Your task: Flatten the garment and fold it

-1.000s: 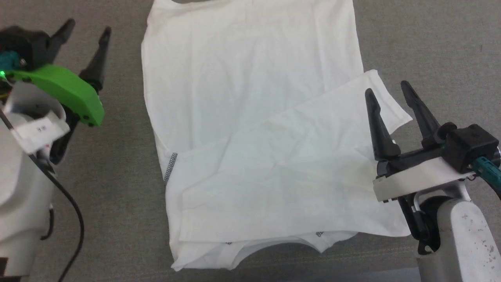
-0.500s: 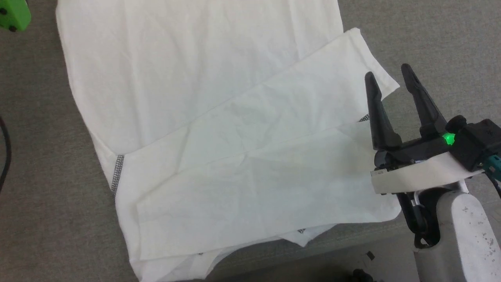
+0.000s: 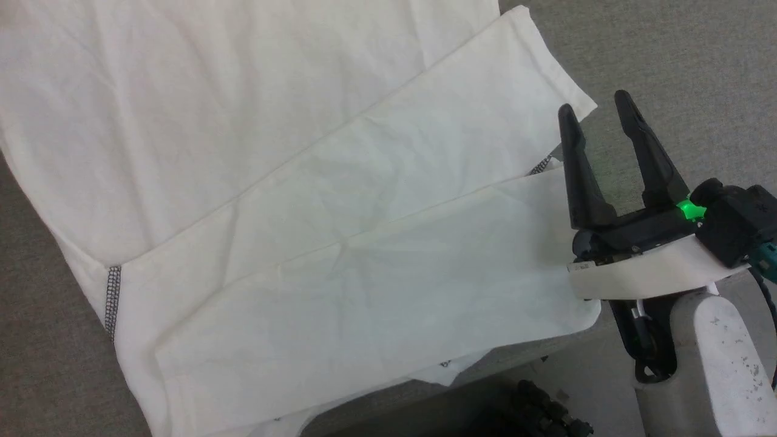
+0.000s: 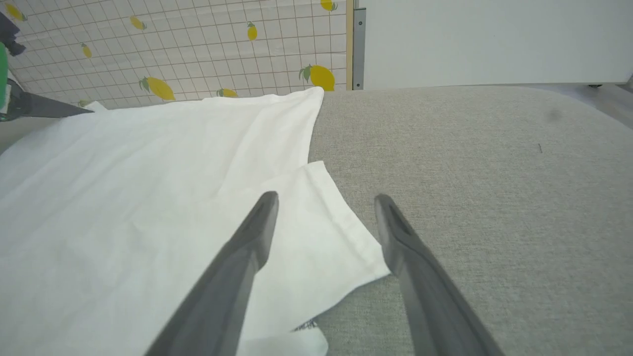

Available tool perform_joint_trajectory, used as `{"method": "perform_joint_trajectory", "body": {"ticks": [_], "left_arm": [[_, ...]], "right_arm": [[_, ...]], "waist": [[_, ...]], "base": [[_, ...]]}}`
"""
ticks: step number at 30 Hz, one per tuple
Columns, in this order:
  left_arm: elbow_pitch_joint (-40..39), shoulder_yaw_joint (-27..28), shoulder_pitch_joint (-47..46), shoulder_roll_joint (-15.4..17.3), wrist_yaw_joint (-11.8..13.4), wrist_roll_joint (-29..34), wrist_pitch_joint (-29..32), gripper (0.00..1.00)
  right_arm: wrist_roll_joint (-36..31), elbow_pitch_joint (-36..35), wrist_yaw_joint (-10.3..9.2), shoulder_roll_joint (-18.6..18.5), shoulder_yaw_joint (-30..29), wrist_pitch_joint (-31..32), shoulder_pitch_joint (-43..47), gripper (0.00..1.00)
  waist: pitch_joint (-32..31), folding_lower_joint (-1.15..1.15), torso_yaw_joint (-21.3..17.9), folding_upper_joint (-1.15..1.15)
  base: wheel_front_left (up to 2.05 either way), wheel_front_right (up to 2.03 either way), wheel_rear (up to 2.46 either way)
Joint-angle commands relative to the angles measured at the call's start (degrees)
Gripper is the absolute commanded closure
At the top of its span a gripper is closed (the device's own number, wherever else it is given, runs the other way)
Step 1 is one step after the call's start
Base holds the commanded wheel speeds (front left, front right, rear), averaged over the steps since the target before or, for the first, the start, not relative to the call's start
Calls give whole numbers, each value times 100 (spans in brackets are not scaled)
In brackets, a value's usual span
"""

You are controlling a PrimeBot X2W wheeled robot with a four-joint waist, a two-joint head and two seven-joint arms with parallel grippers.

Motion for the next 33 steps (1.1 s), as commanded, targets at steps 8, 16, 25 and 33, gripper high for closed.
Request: {"method": "perform_joint_trajectory", "body": {"ticks": [8,16,25,33], "left_arm": [[75,-86,3,191,663,278,568,0],[-299,-146,150,208,610,106,889,100],[-493,-319,47,-100,350,86,486,100],[-552,-541,-220,-489,46,88,141,100]], "right_arm": [[80,29,-9,11,102,-80,-151,0],[-193,26,-9,11,160,331,-831,0],[-110,1234,-9,11,-91,1850,-3260,0],[-405,3476,-9,11,-758,3086,-5210,0]], "waist": [[150,-1,-120,0],[174,-1,-45,0],[195,-1,336,0],[347,-1,936,0]], "base": [[0,0,0],[0,0,0],[0,0,0],[0,0,0]]}}
